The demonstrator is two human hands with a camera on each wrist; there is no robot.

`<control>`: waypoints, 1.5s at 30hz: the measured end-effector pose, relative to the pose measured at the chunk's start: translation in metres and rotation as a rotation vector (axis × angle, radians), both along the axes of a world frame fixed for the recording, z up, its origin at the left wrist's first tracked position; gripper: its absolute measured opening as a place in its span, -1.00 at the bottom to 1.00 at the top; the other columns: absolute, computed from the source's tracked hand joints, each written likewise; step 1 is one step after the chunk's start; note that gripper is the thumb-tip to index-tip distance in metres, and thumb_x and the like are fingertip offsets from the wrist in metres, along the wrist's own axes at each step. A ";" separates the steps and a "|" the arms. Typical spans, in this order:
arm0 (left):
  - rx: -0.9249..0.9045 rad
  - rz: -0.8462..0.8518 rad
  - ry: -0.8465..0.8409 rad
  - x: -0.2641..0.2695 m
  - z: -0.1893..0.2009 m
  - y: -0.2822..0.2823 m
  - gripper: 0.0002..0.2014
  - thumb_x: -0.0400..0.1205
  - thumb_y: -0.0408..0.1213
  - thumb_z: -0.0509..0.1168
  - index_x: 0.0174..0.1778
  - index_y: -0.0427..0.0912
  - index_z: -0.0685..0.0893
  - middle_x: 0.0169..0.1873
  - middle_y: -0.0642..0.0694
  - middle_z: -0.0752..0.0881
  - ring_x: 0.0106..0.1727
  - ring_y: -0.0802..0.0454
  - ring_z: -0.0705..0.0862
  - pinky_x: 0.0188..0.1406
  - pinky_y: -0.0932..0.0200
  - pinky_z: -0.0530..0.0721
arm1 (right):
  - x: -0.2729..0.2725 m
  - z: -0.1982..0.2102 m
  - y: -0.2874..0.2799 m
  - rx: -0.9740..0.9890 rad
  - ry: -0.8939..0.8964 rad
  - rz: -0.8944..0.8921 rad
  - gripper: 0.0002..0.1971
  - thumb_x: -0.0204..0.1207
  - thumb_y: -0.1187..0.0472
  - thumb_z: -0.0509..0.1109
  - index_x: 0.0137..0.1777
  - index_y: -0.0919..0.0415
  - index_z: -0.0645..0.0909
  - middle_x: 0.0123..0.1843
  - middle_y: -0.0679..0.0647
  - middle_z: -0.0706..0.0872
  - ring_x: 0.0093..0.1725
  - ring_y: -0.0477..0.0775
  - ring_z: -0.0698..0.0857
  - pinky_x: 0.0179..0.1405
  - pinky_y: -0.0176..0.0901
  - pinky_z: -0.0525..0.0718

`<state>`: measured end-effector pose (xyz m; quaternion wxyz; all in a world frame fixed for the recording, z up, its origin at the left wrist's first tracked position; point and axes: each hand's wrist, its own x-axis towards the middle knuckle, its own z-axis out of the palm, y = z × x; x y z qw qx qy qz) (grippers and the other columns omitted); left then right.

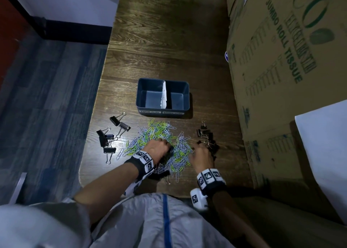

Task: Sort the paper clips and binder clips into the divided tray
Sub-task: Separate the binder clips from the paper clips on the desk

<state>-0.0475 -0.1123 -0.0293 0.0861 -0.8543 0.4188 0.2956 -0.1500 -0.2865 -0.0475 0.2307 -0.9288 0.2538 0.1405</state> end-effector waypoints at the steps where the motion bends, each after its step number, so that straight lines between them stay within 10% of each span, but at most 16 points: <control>1: 0.006 0.006 0.004 0.002 0.000 0.001 -0.61 0.62 -0.27 0.31 0.36 -0.21 0.45 0.08 -0.18 0.61 -0.04 -0.08 0.65 -0.13 0.03 0.74 | -0.004 -0.002 0.007 -0.001 0.030 0.046 -0.48 0.52 0.19 0.51 0.48 0.00 0.53 0.40 0.07 0.57 0.09 0.05 0.72 0.00 0.02 0.80; 6: -0.108 0.174 0.056 0.005 -0.007 0.017 -0.73 0.64 -0.18 0.28 0.22 -0.16 0.52 -0.10 -0.09 0.63 -0.17 -0.05 0.65 -0.19 0.09 0.72 | -0.010 0.002 0.021 -0.058 0.096 0.224 -0.38 0.52 0.10 0.51 0.56 0.00 0.42 0.58 0.11 0.38 0.53 0.17 0.42 0.45 0.12 0.56; 15: -0.237 0.178 -0.036 0.001 -0.009 0.042 -0.47 0.51 -0.19 0.43 0.40 -0.06 0.45 0.24 -0.13 0.59 0.20 -0.11 0.61 -0.03 -0.05 0.75 | 0.003 0.021 0.053 0.113 -0.047 0.589 -0.82 0.52 0.21 0.48 0.10 0.16 0.68 0.20 0.08 0.64 0.08 0.14 0.67 -0.05 0.01 0.71; 20: -0.200 0.050 -0.015 0.002 -0.005 0.036 -0.42 0.50 -0.06 0.46 0.42 0.05 0.42 0.31 -0.13 0.46 0.24 -0.09 0.55 0.08 -0.08 0.73 | -0.004 0.021 0.067 0.063 0.067 0.869 -0.65 0.38 0.27 0.55 0.17 0.25 0.67 0.16 0.22 0.63 0.12 0.25 0.63 -0.07 0.08 0.63; 29: -0.127 -0.222 0.033 0.007 -0.006 0.035 -0.29 0.50 -0.21 0.48 0.50 0.03 0.27 0.48 -0.22 0.34 0.28 -0.18 0.57 -0.14 -0.04 0.79 | -0.004 0.020 0.061 0.023 0.019 0.686 -0.73 0.42 0.33 0.42 0.13 0.27 0.62 0.09 0.21 0.68 0.03 0.27 0.66 -0.08 0.06 0.64; 38: -0.163 -0.025 0.062 0.001 0.000 0.029 -0.48 0.67 -0.17 0.25 0.52 -0.18 0.28 0.44 -0.22 0.41 0.36 -0.11 0.47 0.19 -0.05 0.67 | -0.007 0.018 0.058 0.044 -0.023 0.502 -0.73 0.35 0.29 0.38 0.07 0.20 0.65 0.04 0.13 0.71 -0.13 0.22 0.72 -0.15 0.15 0.75; 42: -0.244 0.003 0.089 -0.003 -0.007 0.036 -0.18 0.35 0.05 0.56 0.44 -0.16 0.35 0.22 -0.16 0.55 0.14 -0.08 0.60 0.05 -0.03 0.72 | -0.008 0.014 0.055 0.086 -0.056 0.430 -0.68 0.38 0.41 0.31 0.12 0.13 0.61 0.11 0.08 0.68 -0.18 0.17 0.71 -0.22 0.09 0.74; 45: -0.372 0.174 0.064 -0.006 -0.007 0.042 -0.50 0.53 -0.28 0.42 0.37 -0.14 0.44 0.17 -0.11 0.59 0.05 -0.05 0.63 -0.03 0.10 0.70 | -0.009 0.006 0.053 0.078 -0.082 0.387 -0.75 0.43 0.38 0.28 0.04 0.07 0.57 0.06 0.02 0.62 -0.23 0.13 0.69 -0.30 0.12 0.73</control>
